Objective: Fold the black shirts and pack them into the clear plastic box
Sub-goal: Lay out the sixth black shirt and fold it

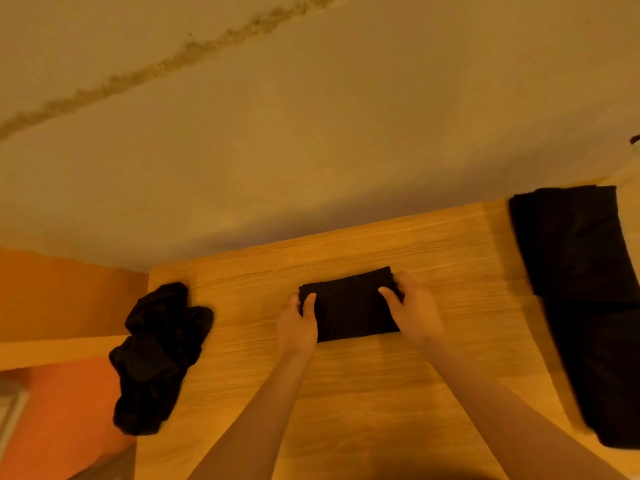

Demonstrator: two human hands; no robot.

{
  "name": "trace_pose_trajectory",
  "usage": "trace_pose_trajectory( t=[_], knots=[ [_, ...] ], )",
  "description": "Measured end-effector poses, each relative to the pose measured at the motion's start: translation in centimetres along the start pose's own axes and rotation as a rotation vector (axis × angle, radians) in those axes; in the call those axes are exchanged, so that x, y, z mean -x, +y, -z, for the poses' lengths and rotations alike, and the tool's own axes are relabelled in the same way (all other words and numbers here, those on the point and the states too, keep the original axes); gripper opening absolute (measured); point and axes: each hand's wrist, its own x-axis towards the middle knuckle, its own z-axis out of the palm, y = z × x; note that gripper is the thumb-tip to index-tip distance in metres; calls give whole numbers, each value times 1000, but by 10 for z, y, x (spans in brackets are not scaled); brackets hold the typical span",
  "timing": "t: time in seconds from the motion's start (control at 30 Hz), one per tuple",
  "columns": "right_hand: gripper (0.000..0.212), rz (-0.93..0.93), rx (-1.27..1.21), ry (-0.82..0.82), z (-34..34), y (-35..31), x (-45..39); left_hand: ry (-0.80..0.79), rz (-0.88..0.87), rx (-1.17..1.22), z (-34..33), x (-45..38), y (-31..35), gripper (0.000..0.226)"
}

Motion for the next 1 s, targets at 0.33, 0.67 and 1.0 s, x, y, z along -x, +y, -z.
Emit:
trace_pose_trajectory(
  t=[0.33,0.67,1.0],
  knots=[
    [44,70,71,272,-10,-2,13,193,201,49,-11,-3,7,22],
    [54,362,850,-11,-31,1,17,-248,-631,-859,-9,19,-14,61],
    [90,-68,833,9,-64,-2,97,-449,-432,-779,26,-19,-13,68]
  ],
)
